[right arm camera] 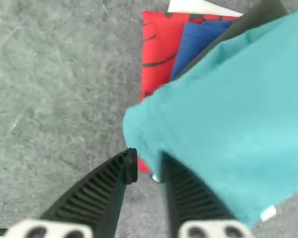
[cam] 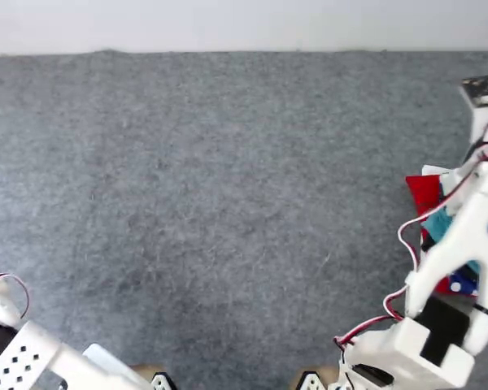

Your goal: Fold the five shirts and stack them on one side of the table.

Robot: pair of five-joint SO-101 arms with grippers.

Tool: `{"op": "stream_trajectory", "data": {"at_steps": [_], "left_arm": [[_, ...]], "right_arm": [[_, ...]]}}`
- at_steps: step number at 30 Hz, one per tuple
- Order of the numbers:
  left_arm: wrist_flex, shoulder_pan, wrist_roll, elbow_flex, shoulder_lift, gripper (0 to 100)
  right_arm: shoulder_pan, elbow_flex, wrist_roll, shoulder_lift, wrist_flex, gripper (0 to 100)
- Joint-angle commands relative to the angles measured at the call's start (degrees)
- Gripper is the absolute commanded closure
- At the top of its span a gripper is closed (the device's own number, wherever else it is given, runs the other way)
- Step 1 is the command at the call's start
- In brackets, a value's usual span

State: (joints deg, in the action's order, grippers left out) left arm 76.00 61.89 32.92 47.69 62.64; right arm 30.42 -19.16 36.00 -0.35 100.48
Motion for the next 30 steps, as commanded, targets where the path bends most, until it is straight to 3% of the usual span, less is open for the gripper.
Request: {"op": "stream_trajectory", "data": {"at_steps": [1,4,10,13,21,30], "left_arm": [[-0.53,0.00,0.26,-1.80,0.62,98],[-0.62,-0.09,0.26,-1.80,0.62,98],[-0.53,-0.09,0.26,-1.80,0.62,98],[-0.53,-0.18,0.26,-1.80,0.62,98],[-0.53,-0.18,0.26,-1.80,0.62,98],[-0.62,-0.18,0.26,-1.80,0.62,98]], "right_arm": [[3.56,-0.53,0.18,-5.49,2.33,71.9],[6.73,-0.53,0.53,-7.52,2.33,73.3],[14.11,-0.18,0.62,-1.89,0.13,99.8],[17.54,-0.18,0.62,4.79,-1.80,95.7],[24.92,-0.53,0.70,11.12,0.57,99.0],[22.46,-3.34,3.43,2.51,2.33,99.0]]}}
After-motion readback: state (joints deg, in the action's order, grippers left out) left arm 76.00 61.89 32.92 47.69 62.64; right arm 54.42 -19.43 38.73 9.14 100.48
